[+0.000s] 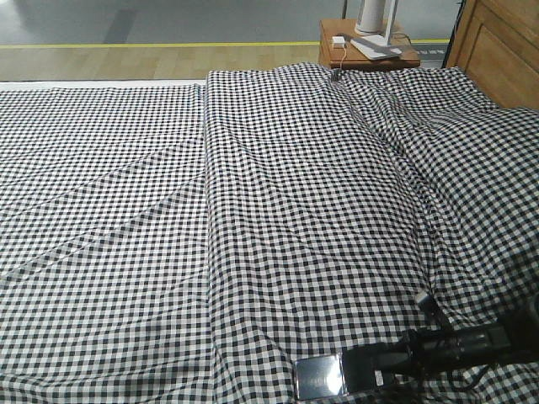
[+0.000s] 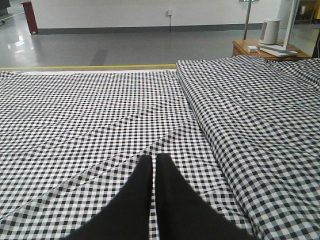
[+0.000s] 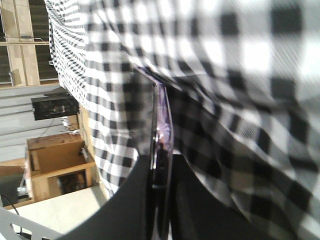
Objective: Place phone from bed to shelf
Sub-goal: 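Lift the phone with the right gripper up off the bed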
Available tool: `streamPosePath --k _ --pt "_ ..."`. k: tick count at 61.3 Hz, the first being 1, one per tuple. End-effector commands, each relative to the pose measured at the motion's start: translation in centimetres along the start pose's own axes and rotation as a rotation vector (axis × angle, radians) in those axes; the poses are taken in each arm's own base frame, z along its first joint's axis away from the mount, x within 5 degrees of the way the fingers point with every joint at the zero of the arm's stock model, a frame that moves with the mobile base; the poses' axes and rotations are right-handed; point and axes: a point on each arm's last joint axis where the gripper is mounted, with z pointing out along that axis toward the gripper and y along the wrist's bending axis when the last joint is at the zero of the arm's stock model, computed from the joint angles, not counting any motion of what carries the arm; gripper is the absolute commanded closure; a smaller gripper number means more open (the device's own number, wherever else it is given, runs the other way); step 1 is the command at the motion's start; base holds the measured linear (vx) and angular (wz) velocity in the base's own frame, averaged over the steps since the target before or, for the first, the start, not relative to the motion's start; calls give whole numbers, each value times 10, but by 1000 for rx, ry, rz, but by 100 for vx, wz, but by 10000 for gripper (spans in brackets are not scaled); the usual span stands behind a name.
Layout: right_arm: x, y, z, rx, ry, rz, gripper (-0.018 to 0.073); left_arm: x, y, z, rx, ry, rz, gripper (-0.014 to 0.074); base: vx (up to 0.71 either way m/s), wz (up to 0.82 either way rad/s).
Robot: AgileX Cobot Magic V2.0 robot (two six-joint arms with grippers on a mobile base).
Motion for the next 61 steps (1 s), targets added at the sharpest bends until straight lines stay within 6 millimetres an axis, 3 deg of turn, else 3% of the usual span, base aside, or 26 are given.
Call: streamPosePath --k 1,21,41,61 --pt "-17 39 -20 -132 -21 -82 565 -5 0 0 -2 -71 -12 596 0 0" --pt "-44 92 -57 -89 -76 -160 564 -5 0 0 -2 -71 -12 596 0 0" --pt "-63 178 -110 -11 -184 -344 564 -5 0 0 -2 -71 -12 596 0 0" --pt "-56 263 -152 57 -287 -518 564 -5 0 0 -2 -71 -12 596 0 0"
